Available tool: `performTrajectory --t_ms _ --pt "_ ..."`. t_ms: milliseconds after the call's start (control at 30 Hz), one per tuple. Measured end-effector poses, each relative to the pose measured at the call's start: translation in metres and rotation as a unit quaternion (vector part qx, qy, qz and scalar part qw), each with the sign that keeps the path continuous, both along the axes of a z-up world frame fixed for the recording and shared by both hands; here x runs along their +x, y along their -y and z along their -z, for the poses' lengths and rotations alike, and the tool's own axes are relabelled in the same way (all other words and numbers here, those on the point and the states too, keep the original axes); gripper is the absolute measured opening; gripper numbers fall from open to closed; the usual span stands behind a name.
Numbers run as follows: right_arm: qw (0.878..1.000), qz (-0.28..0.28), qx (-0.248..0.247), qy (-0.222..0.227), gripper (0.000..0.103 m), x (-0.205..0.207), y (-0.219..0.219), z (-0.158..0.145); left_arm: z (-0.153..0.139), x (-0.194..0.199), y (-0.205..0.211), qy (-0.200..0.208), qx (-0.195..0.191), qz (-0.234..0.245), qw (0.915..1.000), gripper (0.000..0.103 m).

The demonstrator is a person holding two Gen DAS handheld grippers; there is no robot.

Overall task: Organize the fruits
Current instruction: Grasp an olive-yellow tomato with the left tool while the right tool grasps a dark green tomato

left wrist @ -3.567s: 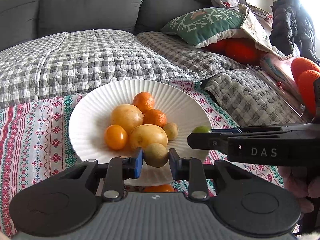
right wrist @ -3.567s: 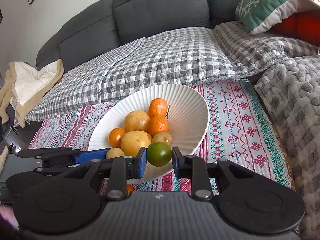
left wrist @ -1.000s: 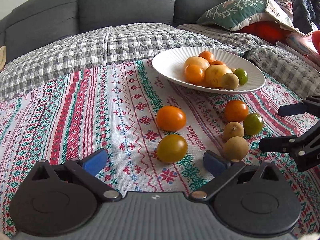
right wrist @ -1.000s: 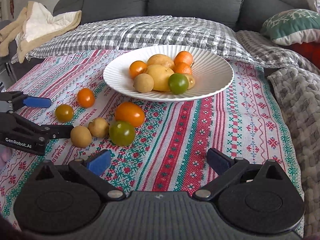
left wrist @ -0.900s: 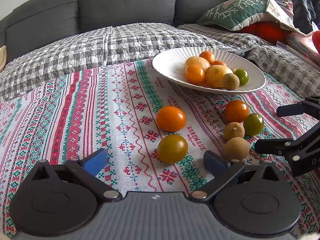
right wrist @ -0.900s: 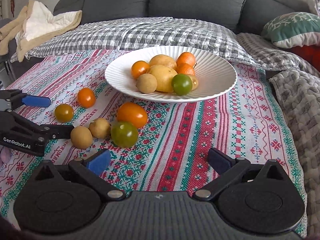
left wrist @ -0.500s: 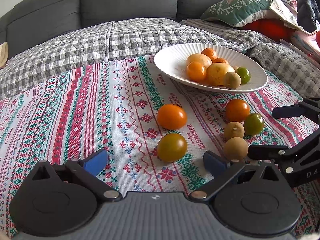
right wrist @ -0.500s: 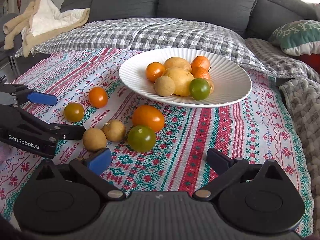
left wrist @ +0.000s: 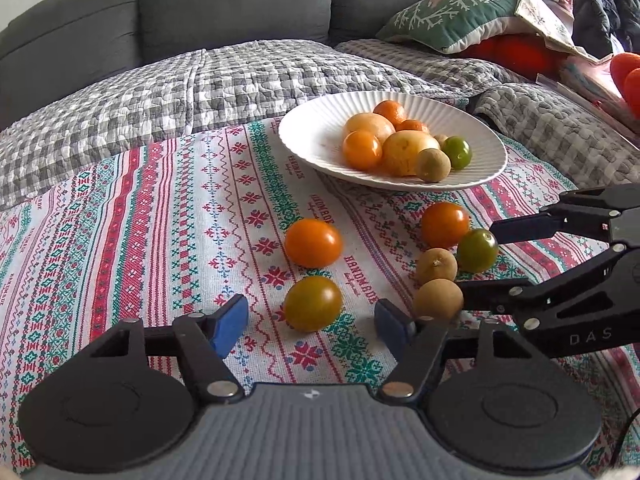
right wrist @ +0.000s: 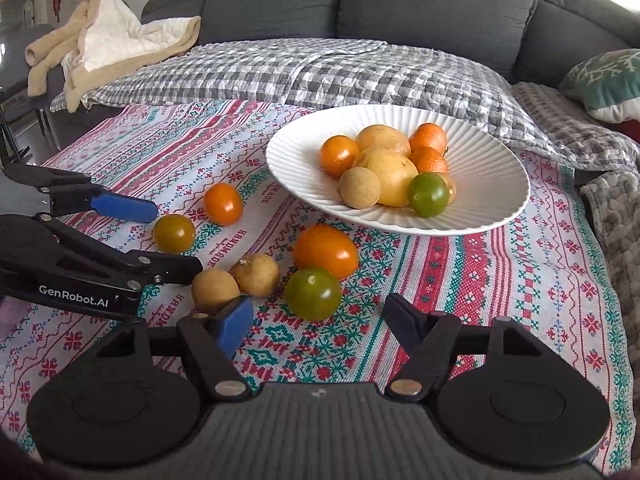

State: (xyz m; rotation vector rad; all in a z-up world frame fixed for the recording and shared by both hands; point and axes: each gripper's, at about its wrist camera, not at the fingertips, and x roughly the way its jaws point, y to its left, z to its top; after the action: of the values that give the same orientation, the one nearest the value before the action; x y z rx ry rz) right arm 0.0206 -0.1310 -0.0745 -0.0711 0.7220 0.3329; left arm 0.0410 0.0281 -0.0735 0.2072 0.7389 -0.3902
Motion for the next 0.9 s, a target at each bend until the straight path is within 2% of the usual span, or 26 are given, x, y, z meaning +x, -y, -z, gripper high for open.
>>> performTrajectory --t_ms 167,467,633,900 --pt "1.000 0.000 0.005 -0.002 0.057 0.0010 -0.0004 -0.0010 -0.0010 0.0012 0.0015 -0.005 -0.005 0.009 0.9999 0.046" --pt "1.000 -0.005 0.010 -0.004 0.043 0.0024 -0.0004 -0.0021 -0.0025 0.0026 0.0010 -0.008 -0.007 0.009 0.9999 0.026" --pt "1.000 -0.010 0.012 -0.005 0.039 0.0024 -0.0021 -0.0017 -0.0026 0.0027 0.0006 -0.010 -0.009 0.007 0.9999 0.025" --pt "1.000 -0.014 0.015 -0.009 0.026 0.0025 -0.0022 -0.0029 -0.0033 0.0032 0.0009 -0.014 -0.010 0.005 0.9998 0.024"
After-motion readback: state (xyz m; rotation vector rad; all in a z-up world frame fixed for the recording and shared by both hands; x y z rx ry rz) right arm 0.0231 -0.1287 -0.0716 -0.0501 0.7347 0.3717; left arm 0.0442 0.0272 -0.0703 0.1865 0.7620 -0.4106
